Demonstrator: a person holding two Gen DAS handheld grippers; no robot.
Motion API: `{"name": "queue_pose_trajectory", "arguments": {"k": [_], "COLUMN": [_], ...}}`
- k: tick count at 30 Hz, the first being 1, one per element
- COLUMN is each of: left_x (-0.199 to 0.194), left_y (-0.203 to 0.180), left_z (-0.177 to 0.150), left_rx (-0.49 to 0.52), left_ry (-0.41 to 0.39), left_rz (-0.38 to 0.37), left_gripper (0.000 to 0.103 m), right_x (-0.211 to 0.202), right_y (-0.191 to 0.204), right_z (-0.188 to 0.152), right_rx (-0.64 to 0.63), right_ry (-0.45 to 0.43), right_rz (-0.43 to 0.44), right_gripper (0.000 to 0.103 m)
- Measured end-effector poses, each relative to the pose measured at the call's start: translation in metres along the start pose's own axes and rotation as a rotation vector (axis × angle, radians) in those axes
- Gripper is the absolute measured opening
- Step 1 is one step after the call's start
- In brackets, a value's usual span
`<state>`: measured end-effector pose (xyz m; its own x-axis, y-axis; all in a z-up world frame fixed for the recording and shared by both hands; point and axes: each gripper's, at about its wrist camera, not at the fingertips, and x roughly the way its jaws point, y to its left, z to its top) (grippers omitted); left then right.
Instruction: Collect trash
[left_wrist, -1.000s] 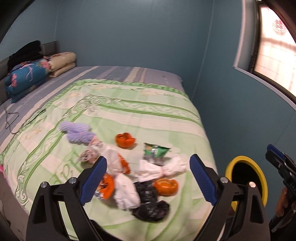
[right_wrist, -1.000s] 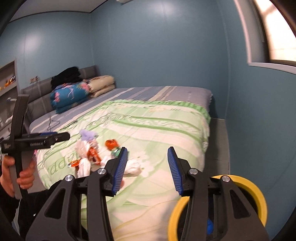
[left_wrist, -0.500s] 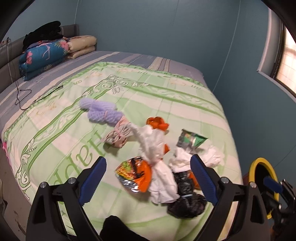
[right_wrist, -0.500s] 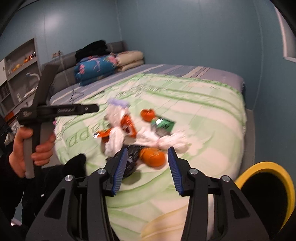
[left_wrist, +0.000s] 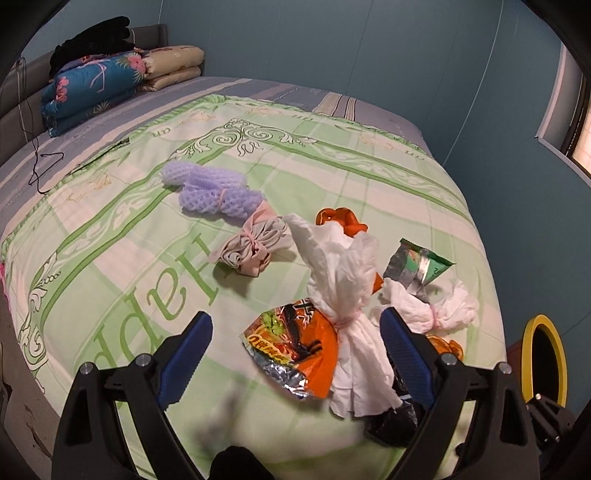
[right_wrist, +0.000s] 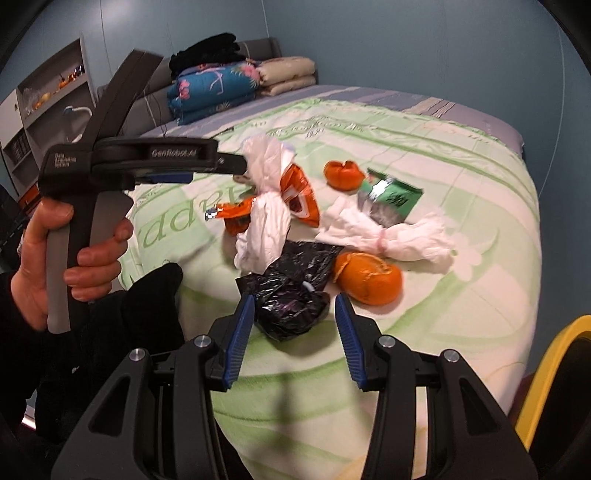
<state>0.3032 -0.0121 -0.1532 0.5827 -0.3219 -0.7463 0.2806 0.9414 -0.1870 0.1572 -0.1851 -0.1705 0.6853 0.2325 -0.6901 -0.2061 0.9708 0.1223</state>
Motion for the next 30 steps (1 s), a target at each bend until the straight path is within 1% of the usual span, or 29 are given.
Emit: {"name": "queue_pose_trajectory", "arguments": {"k": [6,9,14,20,24,28,30], "left_x": [0.014,0.021,0.039,0.057,0.07,0.084,0.091], "left_y": [0.002,0.002,0.003,-0.017,-0.02,-0.021,-0.02], "left_z": [0.004,0.008,0.016,0.021,0.028,0.035,0.038], "left_rx": [-0.015,-0.009,-0.042,0.009,0.001,-0.004,-0.014], "left_ry": [0.026,0.027,0.064,0.075,0.092,0.115,0.128], "left_rz": [-0.017,-0.003,-0.04,-0.02,-0.026,-0.016,-0.014], "left_gripper": [0.089,0.089,0.089,0.088,0.084,0.076,0.07], "right_x": [0.022,0.032,0.046,0.061,0.068,0.072,0.073], "right_y": [0.002,0.001,-0.001,-0.002,-0.002,-0.002,-0.003], "right_z": [0.004,0.006,0.008,0.011,0.012,0.013,0.011], "right_rx": [0.0,0.001,0.006,0.009,0.011,0.018,0.024], "right_ry": [0.046,0.062,0.09,0.12,0.13,0.138,0.143], "right_rz": [0.009,0.008,0.008,0.008,0.008,0.007,0.008], "right_gripper": [0.044,0.044,0.044,0.044,0.043,0.042,0.039]}}
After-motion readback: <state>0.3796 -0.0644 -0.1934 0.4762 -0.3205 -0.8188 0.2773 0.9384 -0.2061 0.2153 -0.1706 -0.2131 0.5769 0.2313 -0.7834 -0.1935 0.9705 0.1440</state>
